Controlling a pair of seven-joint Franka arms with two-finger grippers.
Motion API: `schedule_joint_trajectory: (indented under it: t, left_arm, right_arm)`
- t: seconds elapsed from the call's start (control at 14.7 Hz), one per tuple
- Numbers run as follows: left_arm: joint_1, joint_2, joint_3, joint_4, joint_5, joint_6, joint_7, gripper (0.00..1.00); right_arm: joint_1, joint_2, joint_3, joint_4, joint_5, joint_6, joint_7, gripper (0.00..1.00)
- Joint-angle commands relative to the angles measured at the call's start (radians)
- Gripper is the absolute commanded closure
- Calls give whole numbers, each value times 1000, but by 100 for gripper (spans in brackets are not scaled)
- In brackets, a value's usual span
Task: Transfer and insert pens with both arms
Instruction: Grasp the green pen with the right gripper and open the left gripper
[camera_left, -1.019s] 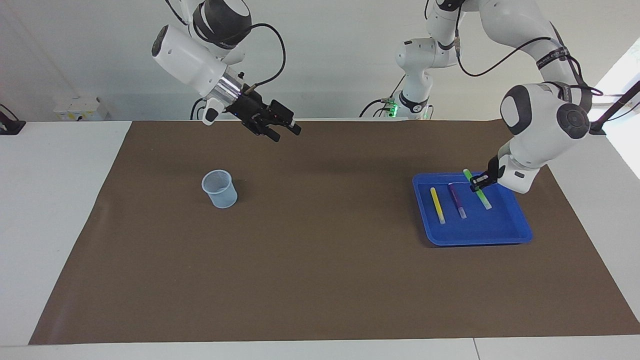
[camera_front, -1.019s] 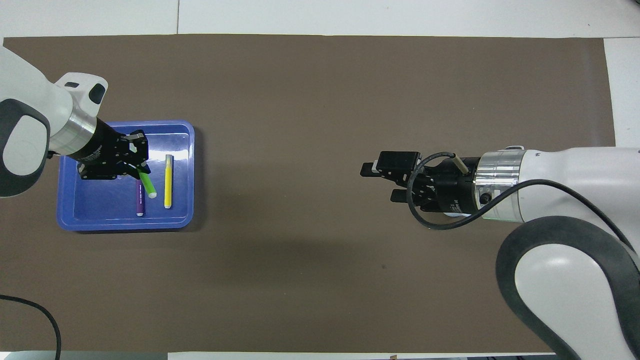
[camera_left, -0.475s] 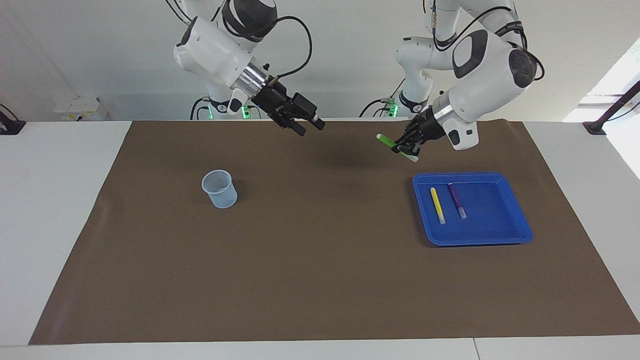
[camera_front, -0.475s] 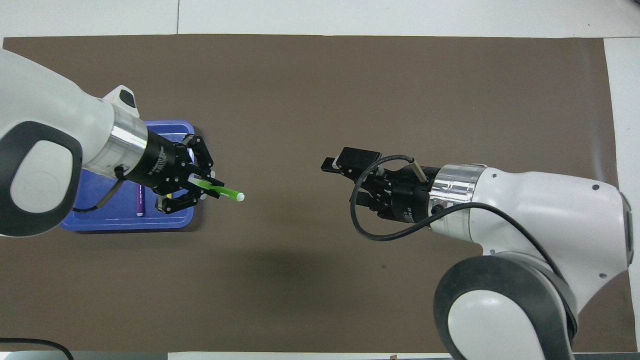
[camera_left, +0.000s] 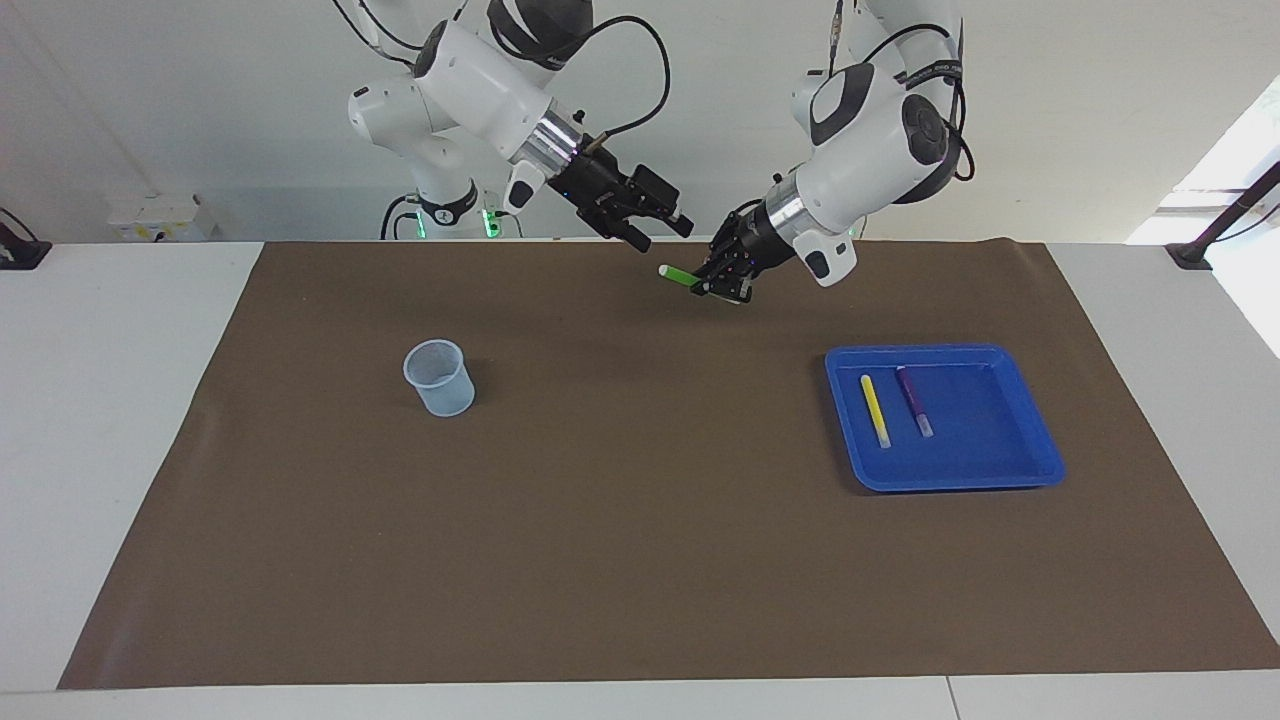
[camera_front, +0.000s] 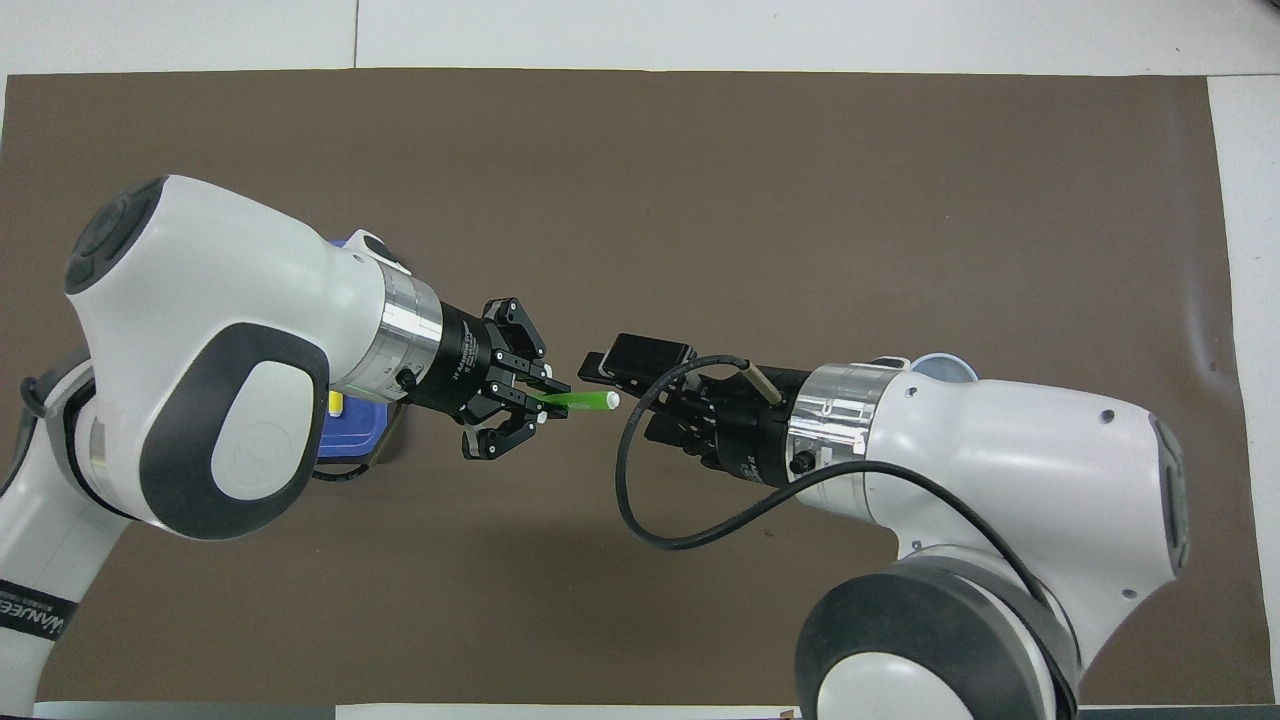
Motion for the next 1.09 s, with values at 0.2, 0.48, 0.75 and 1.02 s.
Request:
schedule_joint_trajectory:
  t: [0.2,0.48,0.75,1.02]
  left_arm:
    - [36,-49,13,-63,-105,12,132,100]
    - [32,-58,13,-74,-125,7,186,100]
    - [36,-58,13,-79,-139,-8,226,100]
    - [38,-58,13,-77,-147,-7,224,100]
  right_arm:
    - [-14,-17,-3,-40,-17,3,-62,15]
    - [-12,-1,-3,-30,-17,12,-61,20]
    - [-14,12,-3,-10,-20,36,-68,31]
    - [-6,26,-3,-4,-29,47,-66,38]
